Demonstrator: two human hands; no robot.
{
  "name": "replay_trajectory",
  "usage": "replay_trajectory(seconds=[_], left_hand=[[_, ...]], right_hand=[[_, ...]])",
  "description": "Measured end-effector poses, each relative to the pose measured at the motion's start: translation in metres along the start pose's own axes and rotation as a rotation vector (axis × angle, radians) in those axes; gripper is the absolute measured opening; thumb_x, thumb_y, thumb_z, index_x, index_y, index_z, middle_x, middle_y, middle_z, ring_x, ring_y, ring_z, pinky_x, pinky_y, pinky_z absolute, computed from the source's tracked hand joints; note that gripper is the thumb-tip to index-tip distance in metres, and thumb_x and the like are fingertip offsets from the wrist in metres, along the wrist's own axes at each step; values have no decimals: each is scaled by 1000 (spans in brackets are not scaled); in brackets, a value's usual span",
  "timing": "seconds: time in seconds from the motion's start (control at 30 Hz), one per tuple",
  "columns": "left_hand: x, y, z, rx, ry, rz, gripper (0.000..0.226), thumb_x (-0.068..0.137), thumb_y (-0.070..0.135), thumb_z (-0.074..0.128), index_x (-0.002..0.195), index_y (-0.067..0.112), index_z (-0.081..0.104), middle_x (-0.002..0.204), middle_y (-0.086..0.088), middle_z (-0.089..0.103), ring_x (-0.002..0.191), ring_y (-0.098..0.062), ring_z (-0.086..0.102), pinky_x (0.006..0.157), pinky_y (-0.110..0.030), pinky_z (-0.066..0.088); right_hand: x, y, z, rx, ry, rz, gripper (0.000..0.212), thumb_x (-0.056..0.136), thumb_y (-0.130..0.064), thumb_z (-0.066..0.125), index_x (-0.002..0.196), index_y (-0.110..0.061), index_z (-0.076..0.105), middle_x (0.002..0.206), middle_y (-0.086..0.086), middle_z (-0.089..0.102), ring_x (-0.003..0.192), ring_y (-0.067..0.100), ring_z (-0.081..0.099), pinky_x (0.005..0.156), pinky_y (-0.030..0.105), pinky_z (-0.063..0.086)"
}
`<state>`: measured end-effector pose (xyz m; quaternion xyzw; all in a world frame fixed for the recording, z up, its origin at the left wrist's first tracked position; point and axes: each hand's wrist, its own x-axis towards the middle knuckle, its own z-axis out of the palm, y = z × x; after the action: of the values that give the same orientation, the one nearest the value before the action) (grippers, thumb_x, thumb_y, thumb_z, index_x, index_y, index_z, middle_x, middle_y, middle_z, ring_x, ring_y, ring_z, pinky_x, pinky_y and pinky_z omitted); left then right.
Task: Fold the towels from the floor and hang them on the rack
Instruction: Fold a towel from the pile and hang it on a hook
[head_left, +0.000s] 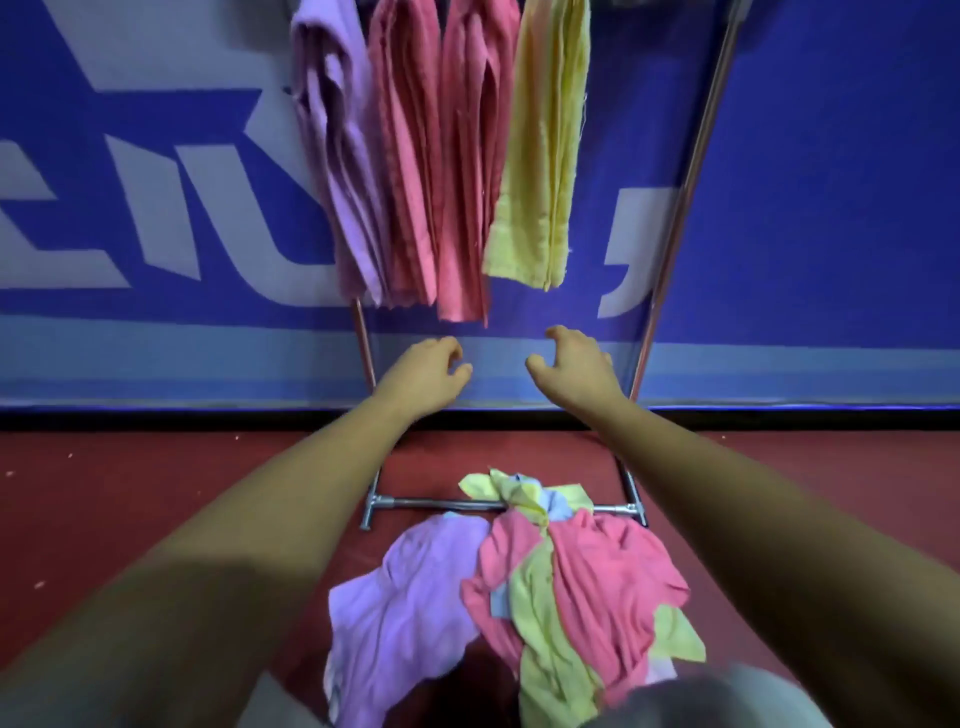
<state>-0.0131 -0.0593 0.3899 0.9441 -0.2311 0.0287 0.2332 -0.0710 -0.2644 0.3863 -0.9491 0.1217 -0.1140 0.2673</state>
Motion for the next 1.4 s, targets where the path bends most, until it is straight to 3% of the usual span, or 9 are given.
replay_trajectory(seconds=[0.47,0.83,0.93,1.03,1.17,1.23,1.3,1.33,1.4], left_hand=[[-56,-117,179,-19,-379,-283,30,84,38,52,98,14,63,99,-9,66,97,-32,60,86,-40,49],[-48,-125,301,-94,-550,-275,34,83,31,47,93,8,70,93,-7,72,94,-25,64,84,-30,43],[-40,-121,334,-36,-653,-275,30,95,32,50,116,14,61,115,0,66,107,-18,61,76,-17,33],[-43,-125,376,-193,-777,-398,61,93,35,60,148,20,38,149,-5,44,132,-22,48,102,-27,38],[-58,-128,411,-284,-850,-462,72,90,34,65,152,21,31,158,-4,31,142,-22,36,113,-29,30],[-65,-127,417,-304,-804,-442,57,90,30,66,141,12,48,145,-11,48,132,-26,47,105,-29,38],[-68,-127,421,-337,-664,-409,17,91,22,64,90,5,63,104,-22,67,99,-36,64,80,-37,46],[-68,-128,422,-372,-592,-424,31,92,20,64,65,13,50,83,-26,64,77,-38,62,68,-40,43],[-60,-125,411,-454,-492,-449,47,93,21,64,57,16,35,69,-28,56,58,-29,47,60,-36,37]], right_hand=[[-50,104,187,7,-306,159,46,90,-28,56,131,-9,56,125,14,61,120,35,55,101,46,43],[-42,190,278,-190,-603,166,39,89,-26,55,123,-5,54,129,16,47,107,41,58,90,45,49],[-37,220,302,-189,-687,134,44,83,-28,55,123,-11,57,134,14,50,110,40,59,92,50,51],[-39,236,320,-216,-768,57,43,79,-21,57,122,-13,61,119,11,58,108,36,60,85,43,53],[-49,238,332,-304,-676,-4,33,89,-22,54,119,-23,67,107,9,60,106,33,55,88,39,43],[-50,237,333,-281,-651,-3,30,89,-24,54,114,-23,70,105,9,63,104,34,55,89,42,44],[-46,233,331,-142,-630,32,27,82,-23,56,102,-20,74,96,12,68,94,35,61,82,43,50],[-41,229,328,-58,-622,63,24,78,-22,57,94,-18,74,89,13,68,88,35,63,76,43,52],[-30,218,318,92,-601,132,16,79,-19,60,87,-15,74,85,12,68,82,31,63,74,37,52]])
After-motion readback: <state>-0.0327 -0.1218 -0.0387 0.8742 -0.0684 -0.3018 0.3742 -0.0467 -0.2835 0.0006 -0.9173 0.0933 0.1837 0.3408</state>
